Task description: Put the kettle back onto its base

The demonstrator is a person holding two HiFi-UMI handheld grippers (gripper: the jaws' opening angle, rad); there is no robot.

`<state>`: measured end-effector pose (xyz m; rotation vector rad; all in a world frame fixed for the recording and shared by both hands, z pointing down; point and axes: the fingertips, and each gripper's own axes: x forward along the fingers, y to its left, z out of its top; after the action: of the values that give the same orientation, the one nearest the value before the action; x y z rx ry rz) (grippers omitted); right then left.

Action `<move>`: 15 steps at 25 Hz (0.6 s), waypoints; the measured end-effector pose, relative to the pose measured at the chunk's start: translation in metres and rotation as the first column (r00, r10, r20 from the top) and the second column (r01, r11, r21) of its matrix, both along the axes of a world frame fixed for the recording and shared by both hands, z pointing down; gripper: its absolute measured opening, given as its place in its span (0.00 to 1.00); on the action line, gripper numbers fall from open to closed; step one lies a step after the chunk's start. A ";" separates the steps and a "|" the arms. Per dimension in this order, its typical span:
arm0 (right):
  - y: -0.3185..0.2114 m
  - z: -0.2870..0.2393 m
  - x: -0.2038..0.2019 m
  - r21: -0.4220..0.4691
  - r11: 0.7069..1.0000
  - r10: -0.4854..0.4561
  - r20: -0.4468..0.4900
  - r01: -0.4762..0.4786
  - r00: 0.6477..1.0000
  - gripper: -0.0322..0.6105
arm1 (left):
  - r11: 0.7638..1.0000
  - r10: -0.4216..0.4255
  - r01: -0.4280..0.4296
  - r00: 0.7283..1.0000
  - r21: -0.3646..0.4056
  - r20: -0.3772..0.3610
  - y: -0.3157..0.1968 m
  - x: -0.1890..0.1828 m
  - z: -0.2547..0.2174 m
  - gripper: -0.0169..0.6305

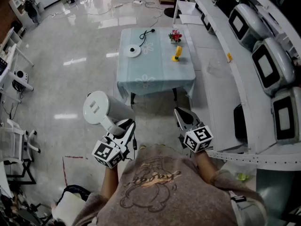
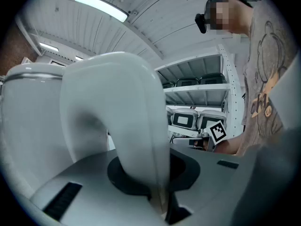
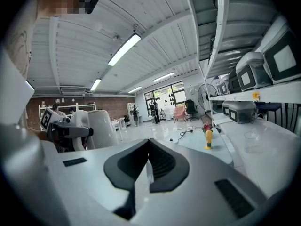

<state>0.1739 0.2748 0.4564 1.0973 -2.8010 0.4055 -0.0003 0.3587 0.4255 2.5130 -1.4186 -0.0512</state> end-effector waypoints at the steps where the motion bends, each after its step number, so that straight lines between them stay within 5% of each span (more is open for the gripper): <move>1: 0.000 -0.001 -0.002 0.002 1.000 0.001 0.002 -0.001 1.000 0.05 | 1.000 0.002 -0.002 1.000 -0.003 -0.001 0.001 -0.001 0.000 0.12; 15: -0.012 0.002 -0.028 0.027 0.998 0.063 -0.005 -0.062 0.998 0.05 | 0.998 0.054 -0.055 0.998 0.020 0.024 -0.016 -0.034 0.010 0.12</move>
<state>0.1460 0.2632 0.4581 1.1921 -2.7804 0.3711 -0.0347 0.3427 0.4356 2.5753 -1.3642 -0.0269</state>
